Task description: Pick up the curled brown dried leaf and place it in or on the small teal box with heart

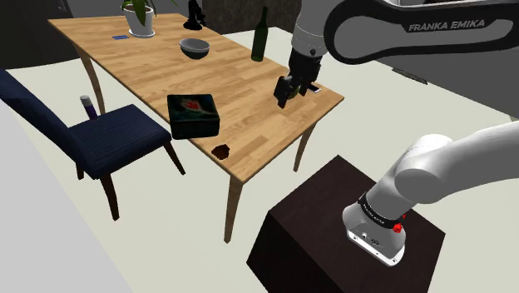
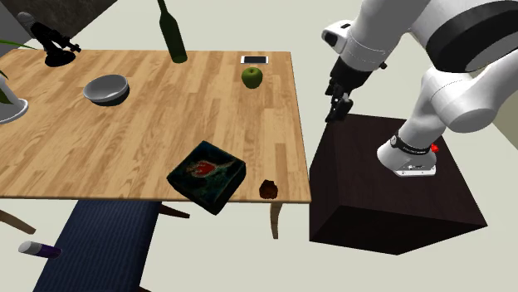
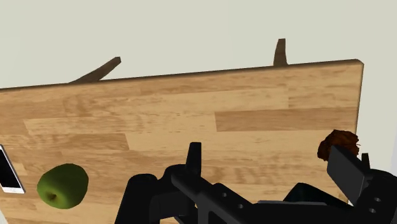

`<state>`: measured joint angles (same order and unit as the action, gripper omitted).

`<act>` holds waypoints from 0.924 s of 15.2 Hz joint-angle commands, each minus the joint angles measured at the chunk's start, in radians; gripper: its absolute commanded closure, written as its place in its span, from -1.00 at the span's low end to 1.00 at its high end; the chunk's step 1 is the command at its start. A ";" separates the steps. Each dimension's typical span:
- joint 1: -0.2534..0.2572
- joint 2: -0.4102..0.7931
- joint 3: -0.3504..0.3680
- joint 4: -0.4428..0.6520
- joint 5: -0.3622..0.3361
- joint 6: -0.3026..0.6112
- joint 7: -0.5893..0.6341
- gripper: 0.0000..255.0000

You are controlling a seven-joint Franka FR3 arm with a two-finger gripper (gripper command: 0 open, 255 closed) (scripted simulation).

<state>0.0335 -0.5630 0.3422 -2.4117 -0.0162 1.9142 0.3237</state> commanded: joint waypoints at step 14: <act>-0.072 0.568 0.293 0.165 -0.367 0.282 0.529 -1.00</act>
<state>-0.0368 -0.0447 0.6231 -2.2698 -0.3356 2.1897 0.8037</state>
